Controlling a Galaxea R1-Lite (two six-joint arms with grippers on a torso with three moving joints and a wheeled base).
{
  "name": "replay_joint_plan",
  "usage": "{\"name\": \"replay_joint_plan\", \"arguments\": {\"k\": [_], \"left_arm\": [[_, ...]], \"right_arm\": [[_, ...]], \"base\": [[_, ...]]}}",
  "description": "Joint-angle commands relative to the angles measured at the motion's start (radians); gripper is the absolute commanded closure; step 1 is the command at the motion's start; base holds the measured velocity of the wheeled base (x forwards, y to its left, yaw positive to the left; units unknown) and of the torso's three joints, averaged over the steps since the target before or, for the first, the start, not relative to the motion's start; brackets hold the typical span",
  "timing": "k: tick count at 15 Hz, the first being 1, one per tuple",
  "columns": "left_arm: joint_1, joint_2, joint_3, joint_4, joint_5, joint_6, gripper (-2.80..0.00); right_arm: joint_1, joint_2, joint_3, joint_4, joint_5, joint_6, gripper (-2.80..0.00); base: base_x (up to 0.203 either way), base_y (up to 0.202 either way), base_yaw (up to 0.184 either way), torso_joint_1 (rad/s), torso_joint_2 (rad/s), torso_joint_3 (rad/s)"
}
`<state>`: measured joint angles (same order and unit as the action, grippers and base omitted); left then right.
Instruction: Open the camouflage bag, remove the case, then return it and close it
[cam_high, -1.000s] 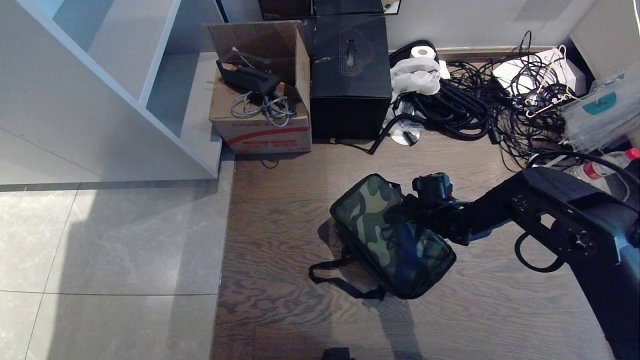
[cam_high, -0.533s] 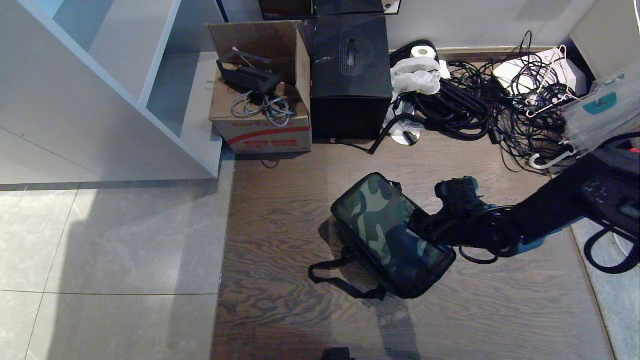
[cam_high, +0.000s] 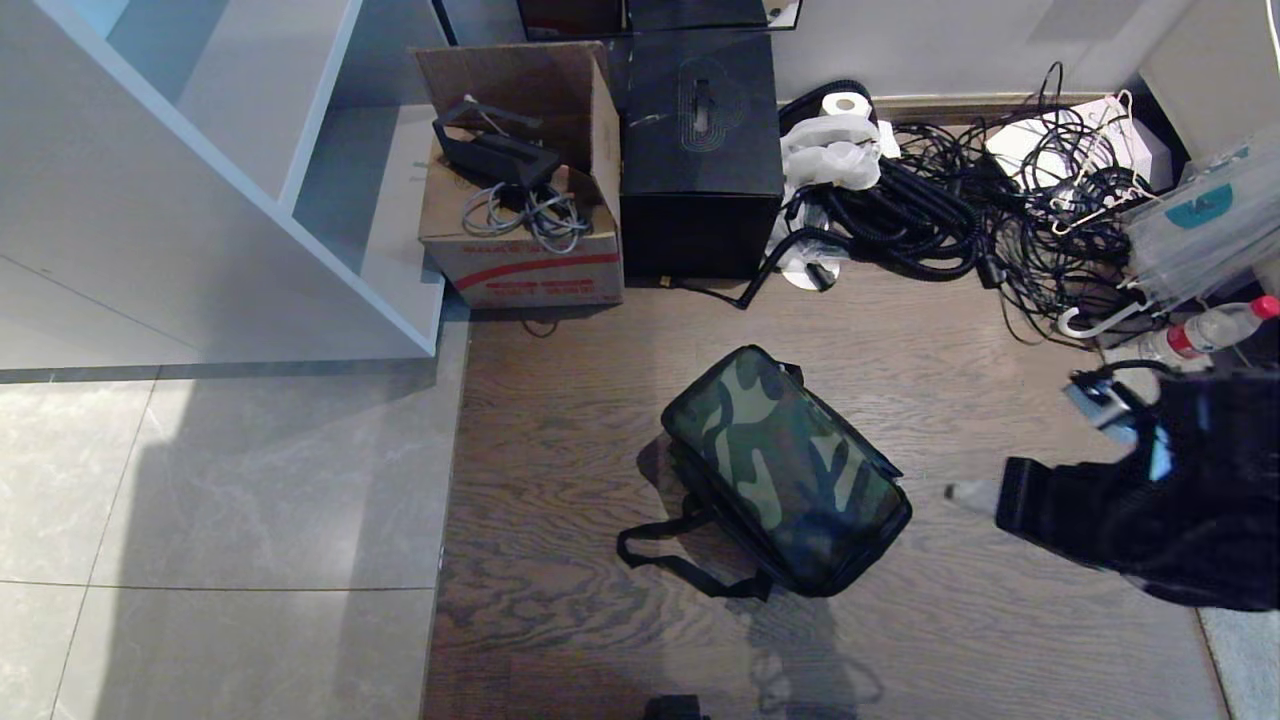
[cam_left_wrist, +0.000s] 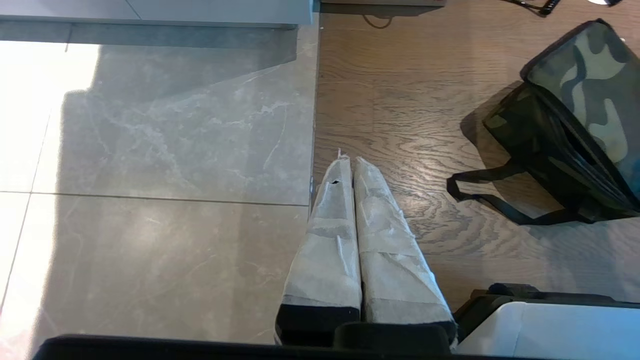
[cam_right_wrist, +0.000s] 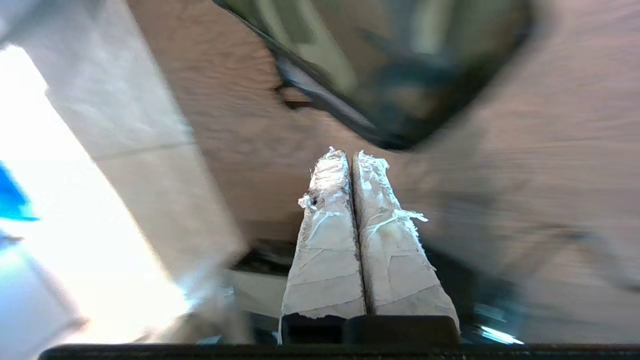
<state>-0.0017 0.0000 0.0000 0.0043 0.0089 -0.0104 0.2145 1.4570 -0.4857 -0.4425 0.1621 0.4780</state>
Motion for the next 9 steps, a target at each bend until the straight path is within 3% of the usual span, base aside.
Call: {"name": "replay_joint_plan", "arguments": {"k": [1, 3, 5, 9], "left_arm": [[0.0, 0.0, 0.0, 0.0, 0.0, 0.0, 0.0], [0.0, 0.0, 0.0, 0.0, 0.0, 0.0, 0.0], [0.0, 0.0, 0.0, 0.0, 0.0, 0.0, 0.0], [0.0, 0.0, 0.0, 0.0, 0.0, 0.0, 0.0]], "right_arm": [[-0.008, -0.364, 0.134, 0.047, -0.111, -0.104, 0.0], [0.002, -0.551, 0.168, 0.2, -0.241, -0.159, 0.0], [0.022, -0.715, 0.192, 0.348, -0.3, -0.191, 0.0], [0.026, -1.029, 0.308, 0.496, -0.244, -0.306, 0.0]], "base": [[0.0, 0.0, 0.0, 0.0, 0.0, 0.0], [0.0, 0.0, 0.0, 0.0, 0.0, 0.0], [0.0, 0.0, 0.0, 0.0, 0.0, 0.0], [0.0, 0.0, 0.0, 0.0, 0.0, 0.0]]}}
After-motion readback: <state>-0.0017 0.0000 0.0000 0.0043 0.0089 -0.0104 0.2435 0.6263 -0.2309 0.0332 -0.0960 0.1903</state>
